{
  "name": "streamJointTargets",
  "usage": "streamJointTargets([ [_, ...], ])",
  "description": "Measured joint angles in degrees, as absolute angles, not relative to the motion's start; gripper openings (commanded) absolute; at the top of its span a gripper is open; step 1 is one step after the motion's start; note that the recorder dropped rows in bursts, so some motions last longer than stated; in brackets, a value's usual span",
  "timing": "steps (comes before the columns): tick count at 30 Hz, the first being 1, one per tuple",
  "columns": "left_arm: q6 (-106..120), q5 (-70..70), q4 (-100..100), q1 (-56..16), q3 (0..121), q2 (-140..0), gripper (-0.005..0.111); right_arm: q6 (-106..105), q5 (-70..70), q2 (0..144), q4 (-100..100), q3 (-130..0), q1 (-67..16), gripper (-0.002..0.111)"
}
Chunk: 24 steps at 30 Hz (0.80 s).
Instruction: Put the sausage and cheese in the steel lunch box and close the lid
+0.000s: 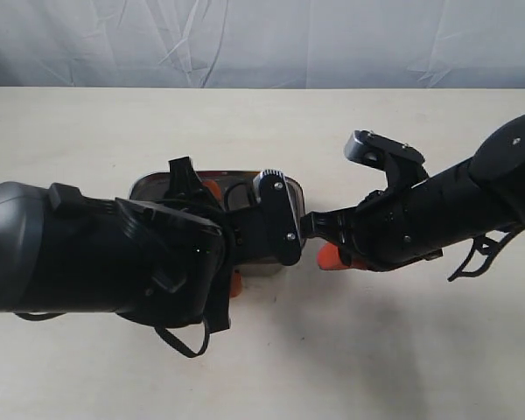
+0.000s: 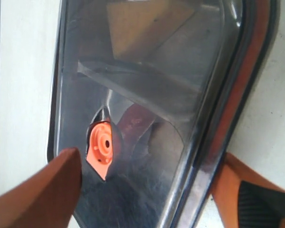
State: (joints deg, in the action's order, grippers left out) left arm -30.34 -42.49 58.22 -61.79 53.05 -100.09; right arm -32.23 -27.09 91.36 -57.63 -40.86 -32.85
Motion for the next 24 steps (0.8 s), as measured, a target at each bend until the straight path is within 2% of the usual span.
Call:
streamJointTargets([
  [10,-30.34,-43.57,58.22,-61.79,53.05,-100.09,0.07,-33.62,-27.07,98.33,-59.98,-47.4,-32.85,0.0],
  [12,-30.34,-45.36,58.22,-61.79,52.94,-100.09,0.066,-33.72,-27.07,98.41,-59.98,-47.48,-32.85,0.0],
  [15,-30.44,-48.32,58.12,-62.01,52.94,-100.09,0.053,-33.84,-27.07,98.41,-59.98,-47.48,-32.85,0.0],
  [16,-30.44,-48.68,57.53,-62.1,52.94,-100.09,0.053,-33.84,-26.96,98.41,-59.98,-47.48,-32.85,0.0],
  [18,-30.44,-48.73,56.01,-62.1,52.94,-100.09,0.057,-33.84,-26.87,98.41,-59.98,-47.48,-32.85,0.0],
  [22,-30.44,-48.21,52.95,-62.1,52.94,-100.09,0.075,-33.84,-26.87,98.41,-59.98,-47.48,-32.85,0.0],
  [24,-30.44,-48.88,51.75,-62.1,52.94,-100.09,0.076,-33.84,-26.87,98.41,-59.98,-47.48,-32.85,0.0],
])
